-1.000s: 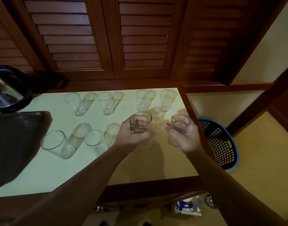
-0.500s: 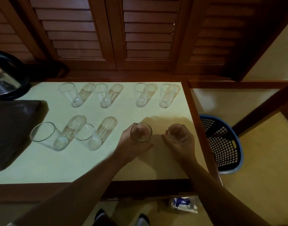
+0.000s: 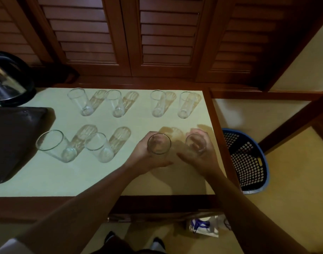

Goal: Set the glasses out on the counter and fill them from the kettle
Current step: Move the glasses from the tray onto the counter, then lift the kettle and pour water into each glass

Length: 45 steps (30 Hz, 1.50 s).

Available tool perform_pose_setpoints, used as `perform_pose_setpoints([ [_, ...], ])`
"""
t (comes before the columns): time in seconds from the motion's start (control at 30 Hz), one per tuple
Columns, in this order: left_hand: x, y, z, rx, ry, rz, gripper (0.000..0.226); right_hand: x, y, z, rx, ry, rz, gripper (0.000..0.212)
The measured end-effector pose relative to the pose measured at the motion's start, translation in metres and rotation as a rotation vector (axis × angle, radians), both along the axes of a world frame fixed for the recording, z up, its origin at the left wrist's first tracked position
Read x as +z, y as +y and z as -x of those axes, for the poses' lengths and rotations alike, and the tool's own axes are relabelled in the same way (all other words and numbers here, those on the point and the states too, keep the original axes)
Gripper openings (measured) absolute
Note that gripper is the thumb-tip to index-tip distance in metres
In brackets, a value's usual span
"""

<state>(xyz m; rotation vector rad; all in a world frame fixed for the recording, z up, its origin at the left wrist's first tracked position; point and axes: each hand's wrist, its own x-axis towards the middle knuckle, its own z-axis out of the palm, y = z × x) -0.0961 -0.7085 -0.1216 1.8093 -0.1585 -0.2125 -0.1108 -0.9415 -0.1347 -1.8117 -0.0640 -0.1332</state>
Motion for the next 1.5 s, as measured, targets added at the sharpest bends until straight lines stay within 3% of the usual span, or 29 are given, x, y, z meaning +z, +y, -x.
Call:
perform_pose_setpoints([
  [0.1,0.027,0.013,0.004,-0.053,-0.005,-0.001,0.12,0.03,-0.014,0.009,0.035,0.046,0.022,0.11],
  [0.2,0.071,0.033,0.008,-0.125,-0.026,0.023,0.126,0.069,-0.014,0.01,0.082,-0.095,0.069,0.099],
  [0.3,0.12,0.055,0.009,-0.084,-0.064,0.013,0.106,0.106,0.01,-0.002,0.085,-0.216,0.105,0.069],
  [0.43,0.168,0.097,0.005,0.036,-0.142,-0.038,0.059,0.142,0.063,-0.031,0.102,-0.232,0.181,0.036],
  [0.7,0.206,0.238,-0.018,0.261,-0.333,-0.278,0.024,0.172,0.191,-0.071,0.308,-0.159,0.102,0.045],
  [0.87,0.198,0.352,-0.037,0.38,-0.32,-0.274,0.02,0.174,0.283,-0.098,0.354,-0.127,0.106,0.047],
  [1.23,0.157,0.544,-0.111,0.32,-0.297,-0.19,0.024,0.156,0.483,-0.158,0.223,-0.089,0.043,0.042],
  [1.37,0.145,0.583,-0.14,0.511,-0.323,-0.107,0.032,0.149,0.537,-0.184,0.122,-0.116,0.011,0.045],
  [1.43,0.133,0.597,-0.155,0.654,-0.256,-0.036,0.031,0.144,0.558,-0.201,0.053,-0.152,0.014,0.038],
  [1.5,0.124,0.604,-0.167,0.706,-0.144,0.032,0.043,0.137,0.576,-0.221,-0.022,-0.196,0.021,0.036],
])
